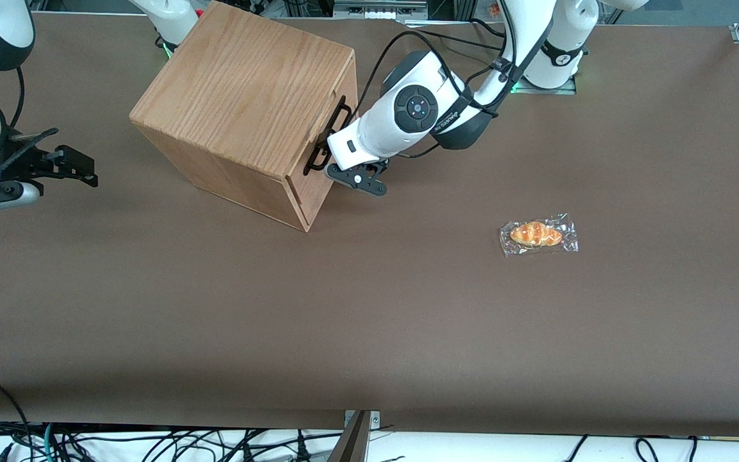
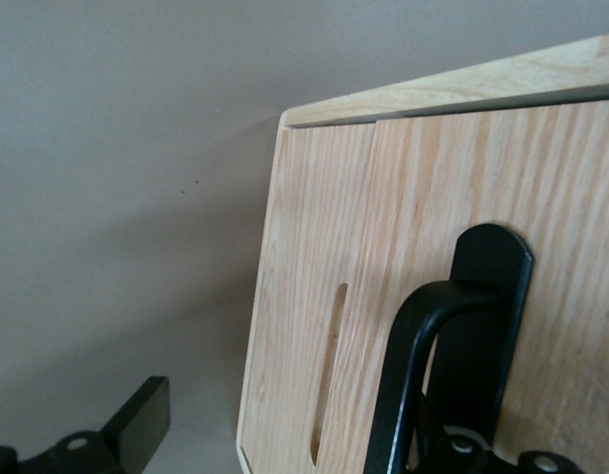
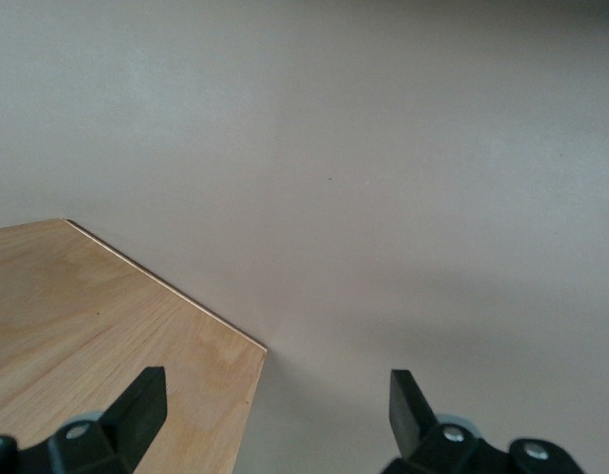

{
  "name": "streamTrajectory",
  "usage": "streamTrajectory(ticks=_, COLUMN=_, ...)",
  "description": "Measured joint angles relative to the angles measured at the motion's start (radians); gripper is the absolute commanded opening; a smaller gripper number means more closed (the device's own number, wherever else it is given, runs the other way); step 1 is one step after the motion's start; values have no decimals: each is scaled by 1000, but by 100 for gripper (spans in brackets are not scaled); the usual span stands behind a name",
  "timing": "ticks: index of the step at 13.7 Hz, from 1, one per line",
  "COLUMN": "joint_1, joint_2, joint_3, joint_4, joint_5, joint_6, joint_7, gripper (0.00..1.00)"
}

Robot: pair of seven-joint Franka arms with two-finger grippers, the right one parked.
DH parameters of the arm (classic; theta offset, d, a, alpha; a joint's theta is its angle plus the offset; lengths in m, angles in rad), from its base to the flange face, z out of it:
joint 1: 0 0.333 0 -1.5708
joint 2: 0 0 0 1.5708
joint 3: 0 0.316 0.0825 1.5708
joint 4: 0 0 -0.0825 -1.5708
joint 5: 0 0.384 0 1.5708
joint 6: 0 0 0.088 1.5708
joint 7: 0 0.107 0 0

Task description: Open top drawer with left arm

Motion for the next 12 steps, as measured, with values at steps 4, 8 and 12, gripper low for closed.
streamTrajectory(ticks=4, joint_1=27, joint_2=0, joint_3=20, joint_4=1, joint_5=55, joint_6=1, joint_7=0, gripper=100)
streamTrajectory(ticks=8, joint_1=80, joint_2=-6, joint_3=19, joint_4=1, joint_5=76, joint_6=-40, joint_7=39, gripper=100)
streamTrajectory(ticks=12, joint_1=124, joint_2=-10, joint_3=11, joint_4=0, joint_5=88, joint_6=-72, joint_7=64, gripper=100)
